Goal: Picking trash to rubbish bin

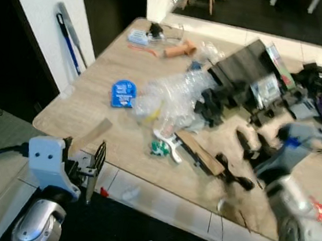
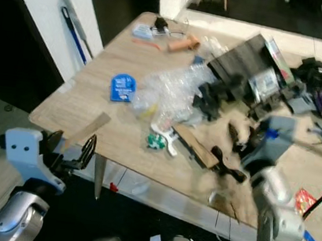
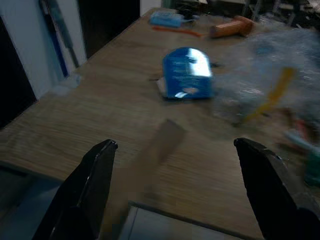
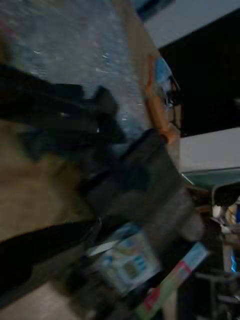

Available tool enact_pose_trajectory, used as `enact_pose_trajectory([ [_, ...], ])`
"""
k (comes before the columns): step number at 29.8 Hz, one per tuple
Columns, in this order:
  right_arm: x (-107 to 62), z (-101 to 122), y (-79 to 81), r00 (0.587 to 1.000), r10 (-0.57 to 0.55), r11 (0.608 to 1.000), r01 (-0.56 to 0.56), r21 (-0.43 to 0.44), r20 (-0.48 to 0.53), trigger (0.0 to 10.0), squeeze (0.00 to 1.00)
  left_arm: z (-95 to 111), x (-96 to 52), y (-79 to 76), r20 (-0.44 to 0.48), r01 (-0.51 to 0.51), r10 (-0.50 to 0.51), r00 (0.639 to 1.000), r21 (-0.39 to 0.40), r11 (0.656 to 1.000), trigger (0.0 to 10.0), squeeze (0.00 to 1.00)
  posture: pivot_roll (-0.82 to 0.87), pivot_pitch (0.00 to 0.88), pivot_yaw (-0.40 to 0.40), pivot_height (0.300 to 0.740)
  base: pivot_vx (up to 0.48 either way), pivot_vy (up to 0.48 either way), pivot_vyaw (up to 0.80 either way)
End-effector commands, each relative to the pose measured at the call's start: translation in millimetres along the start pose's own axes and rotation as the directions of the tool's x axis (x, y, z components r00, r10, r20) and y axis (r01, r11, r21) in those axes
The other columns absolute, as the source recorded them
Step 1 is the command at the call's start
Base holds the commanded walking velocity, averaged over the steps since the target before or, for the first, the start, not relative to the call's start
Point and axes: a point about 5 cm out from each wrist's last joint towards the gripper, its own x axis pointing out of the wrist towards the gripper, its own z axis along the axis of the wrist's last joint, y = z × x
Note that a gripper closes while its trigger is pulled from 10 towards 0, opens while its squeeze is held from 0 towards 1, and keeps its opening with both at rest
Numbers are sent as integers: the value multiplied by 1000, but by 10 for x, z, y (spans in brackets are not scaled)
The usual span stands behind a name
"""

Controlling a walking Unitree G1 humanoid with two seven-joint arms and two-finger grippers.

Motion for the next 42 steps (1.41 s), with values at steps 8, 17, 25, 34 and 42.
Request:
enact_pose_trajectory([
  [8, 211, 275, -77, 996, -16, 1000, 17, -9, 84, 10000, 1000, -34, -2, 33, -15, -4, 4, 1000, -4, 1000, 10000, 0, -131, 58, 23, 740, 202, 0, 0],
  [17, 326, 203, -115, 995, -89, 996, 90, -18, 52, 10000, 812, -30, 3, 20, -12, 5, -6, 1000, -10, 1000, 10000, 0, -123, 58, 20, 740, 0, 0, 0],
  [25, 393, 84, -171, 989, -144, 989, 145, 38, -20, 10000, 0, -31, -17, -43, -15, 108, -109, 994, -57, 992, 10000, 0, -115, 59, 21, 740, 0, 0, 0],
  [34, 459, -16, -198, 978, -197, 979, 200, 33, -70, 10000, 0, -24, -30, -61, -19, 140, -141, 990, -66, 988, 10000, 0, -111, 60, 25, 740, 0, 0, 0],
  [42, 560, -173, -270, 961, -229, 970, 239, 52, -153, 10000, 0, -9, -53, -64, -17, 147, -148, 989, -64, 987, 10000, 0, -94, 70, 22, 740, 0, 0, 0],
])
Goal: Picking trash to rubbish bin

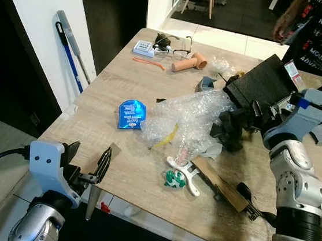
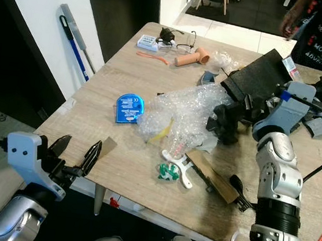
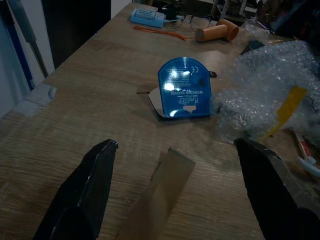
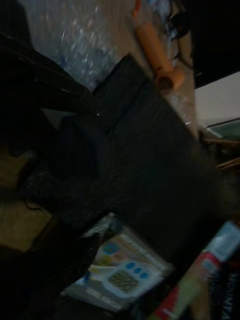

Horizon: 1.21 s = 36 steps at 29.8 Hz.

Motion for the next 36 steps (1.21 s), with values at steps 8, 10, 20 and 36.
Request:
enact_pose_trajectory([
  [8, 78, -100, 57, 998, 27, 997, -23, 77, -55, 10000, 0, 29, -47, -9, -11, 18, -17, 1000, 17, 1000, 10000, 0, -87, 75, 26, 740, 0, 0, 0],
  [10, 99, -115, 99, 996, 48, 993, -39, 109, -73, 9333, 0, 33, -54, -10, -12, 19, -18, 1000, 18, 1000, 10000, 0, -85, 77, 26, 740, 0, 0, 0],
  [20, 121, -74, 98, 991, 84, 974, -59, 219, -109, 0, 0, 33, -30, -17, -10, 20, -20, 1000, 18, 1000, 10000, 0, -93, 69, 24, 740, 0, 0, 0],
  [36, -172, 683, 217, 832, 428, 666, -554, 500, 352, 0, 0, 24, 29, -29, 2, 20, -21, 1000, 9, 1000, 10000, 0, -113, 55, 13, 740, 0, 0, 0],
])
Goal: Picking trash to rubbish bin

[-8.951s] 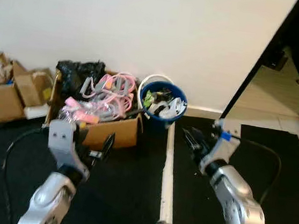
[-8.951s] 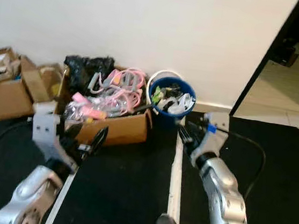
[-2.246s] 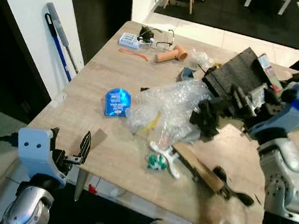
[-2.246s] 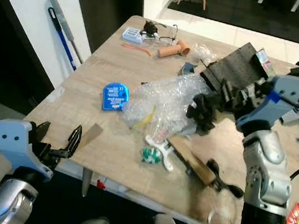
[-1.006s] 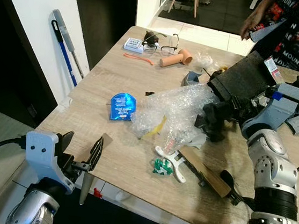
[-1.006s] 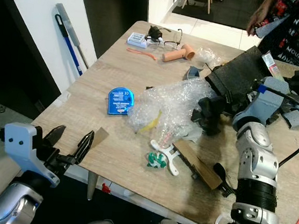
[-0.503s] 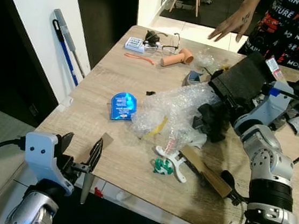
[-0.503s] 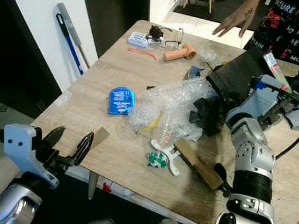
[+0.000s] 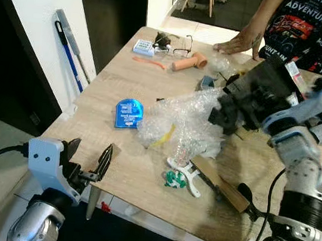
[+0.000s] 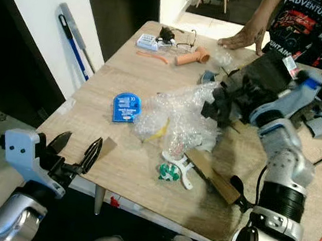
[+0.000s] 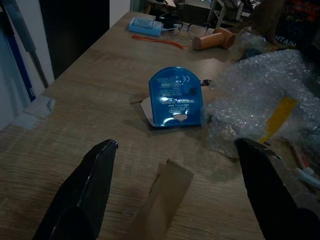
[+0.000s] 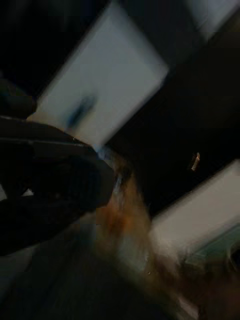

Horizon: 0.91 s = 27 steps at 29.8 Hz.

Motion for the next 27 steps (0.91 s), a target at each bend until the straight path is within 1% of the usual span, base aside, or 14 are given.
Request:
enact_pose_trajectory([
  [1, -22, 49, 61, 998, 53, 998, -54, 38, 19, 0, 0, -43, -9, 0, -23, 2, -2, 1000, 1, 1000, 10000, 0, -113, 55, 13, 740, 0, 0, 0],
  [2, -61, 103, 127, 991, 124, 988, -128, 91, 41, 0, 0, -43, -6, -2, -21, 2, -2, 1000, 2, 1000, 10000, 0, -116, 54, 14, 740, 0, 0, 0],
  [3, -61, 103, 127, 991, 124, 988, -128, 91, 41, 0, 0, -43, -6, -2, -21, 2, -2, 1000, 2, 1000, 10000, 0, -116, 54, 14, 740, 0, 0, 0],
  [4, -136, 96, 197, 977, 209, 965, -213, 156, 40, 10000, 0, -44, -4, -5, -20, 3, -3, 1000, 4, 1000, 10000, 0, -117, 54, 13, 740, 0, 0, 0],
  [7, -474, -229, 367, 912, 405, 874, -369, 316, -57, 10000, 0, -43, -4, -4, -14, -3, 4, 1000, 20, 1000, 10000, 0, -118, 52, 5, 740, 0, 0, 0],
  [8, -474, -229, 367, 912, 405, 874, -369, 316, -57, 10000, 0, -43, -4, -4, -14, -3, 4, 1000, 20, 1000, 10000, 0, -118, 52, 5, 740, 0, 0, 0],
  [11, -725, -492, 497, 856, 504, 807, -420, 416, -113, 10000, 0, -49, -7, -4, -18, -6, 7, 1000, 29, 1000, 10000, 0, -120, 54, 6, 740, 0, 0, 0],
  [15, -872, -680, 538, 837, 527, 777, -406, 481, -145, 10000, 0, -60, -9, -4, -29, -7, 8, 1000, 34, 999, 10000, 0, -117, 54, 10, 740, 0, 0, 0],
  [16, -995, -917, 476, 855, 482, 761, -302, 574, -190, 10000, 0, -77, -10, -6, -45, -4, 6, 999, 41, 999, 10000, 0, -114, 51, 10, 740, -304, 0, 0],
  [17, -995, -917, 476, 855, 482, 761, -302, 574, -190, 10000, 0, -77, -10, -6, -45, -4, 6, 999, 41, 999, 10000, 0, -114, 51, 10, 740, -304, 0, 0],
  [18, -1002, -879, 487, 850, 502, 738, -323, 592, -161, 10000, 0, -82, -10, -4, -49, -3, 5, 999, 44, 999, 10000, 0, -111, 53, 11, 740, -311, 0, 0],
  [21, -992, -803, 485, 842, 522, 715, -344, 609, -136, 10000, 0, -90, -11, -5, -53, -3, 5, 999, 46, 999, 10000, 0, -122, 49, 13, 740, -317, 0, 0],
  [23, -1011, -834, 518, 829, 533, 717, -338, 610, -168, 10000, 0, -94, -12, -7, -57, -2, 5, 998, 48, 999, 10000, 0, -111, 54, 8, 740, -336, 0, 0],
  [27, -1024, -862, 518, 831, 520, 736, -319, 596, -197, 10000, 0, -96, -14, -8, -59, -4, 7, 998, 52, 999, 10000, 0, -116, 53, 9, 740, -337, 0, 0],
])
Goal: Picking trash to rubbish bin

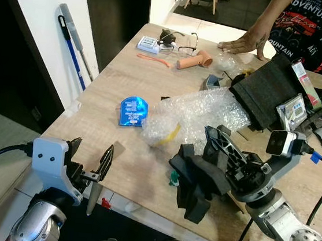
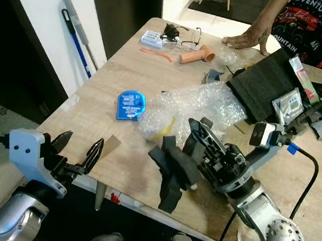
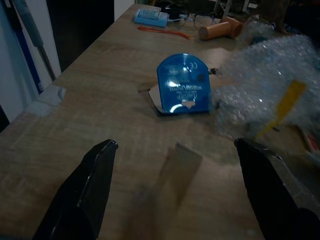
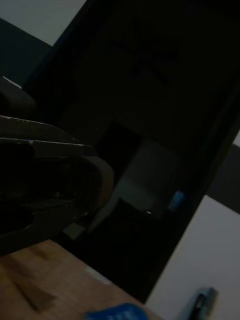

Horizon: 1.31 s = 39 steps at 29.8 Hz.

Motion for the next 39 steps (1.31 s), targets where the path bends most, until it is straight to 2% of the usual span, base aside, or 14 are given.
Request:
enact_pose_trajectory([
  [1, -5, -11, 11, 1000, -25, 999, 24, -28, -19, 10000, 0, -73, -24, 9, -48, 0, 1, 999, 14, 1000, 10000, 0, -115, 55, 8, 740, -337, 0, 0],
  [6, 27, 29, -84, 989, -146, 980, 143, -139, -13, 10000, 0, -74, -18, 4, -49, 0, 1, 999, 15, 1000, 10000, 0, -113, 53, 10, 740, -338, 0, 0],
  [7, 41, 147, -210, 950, -313, 898, 302, -320, 19, 10000, 0, -76, -13, 4, -51, 0, 1, 999, 15, 1000, 10000, 0, -115, 53, 11, 740, -334, 0, 0],
  [8, 41, 147, -210, 950, -313, 898, 302, -320, 19, 10000, 0, -76, -13, 4, -51, 0, 1, 999, 15, 1000, 10000, 0, -115, 53, 11, 740, -334, 0, 0],
  [12, -64, 544, -430, 778, -586, 467, 554, -689, 228, 10000, 0, -80, -1, 4, -52, 1, -1, 999, 14, 1000, 10000, 0, -121, 53, 11, 740, -332, 0, 0],
  [13, -64, 544, -430, 778, -586, 467, 554, -689, 228, 10000, 0, -80, -1, 4, -52, 1, -1, 999, 14, 1000, 10000, 0, -121, 53, 11, 740, -334, 0, 0],
  [14, -112, 595, -469, 733, -628, 366, 574, -732, 260, 10000, 0, -81, 1, 2, -52, 2, -1, 999, 13, 1000, 10000, 0, -123, 51, 10, 740, -326, 0, 0],
  [15, -112, 595, -469, 733, -628, 366, 574, -732, 260, 10000, 0, -81, 1, 2, -52, 2, -1, 999, 13, 1000, 10000, 0, -123, 51, 10, 740, -326, 0, 0],
  [16, -184, 634, -506, 662, -683, 198, 575, -794, 309, 10000, 0, -82, 2, 1, -51, 1, 0, 999, 14, 1000, 10000, 0, -118, 51, 6, 740, -330, 0, 0],
  [17, -184, 634, -506, 662, -683, 198, 575, -794, 309, 10000, 0, -82, 2, 1, -51, 1, 0, 999, 14, 1000, 10000, 0, -118, 51, 6, 740, -330, 0, 0],
  [21, -199, 618, -490, 640, -688, 47, 511, -858, 343, 10000, 0, -80, -8, 6, -50, -5, 6, 999, 16, 1000, 10000, 0, -116, 54, 6, 740, -331, 0, 0],
  [25, -203, 605, -500, 647, -680, 23, 489, -872, 345, 10000, 0, -80, -15, 8, -51, -7, 8, 999, 16, 1000, 10000, 0, -115, 55, 7, 740, -328, 0, 0],
  [30, -168, 510, -495, 733, -618, 146, 462, -875, 284, 10000, 0, -82, -21, 12, -55, -4, 4, 998, 14, 1000, 10000, 0, -120, 58, 12, 740, -329, 0, 0],
  [39, -182, 439, -535, 736, -637, 130, 396, -909, 229, 10000, 0, -84, -16, 12, -56, -2, 3, 998, 12, 1000, 10000, 0, -116, 58, 9, 740, -328, 0, 0],
])
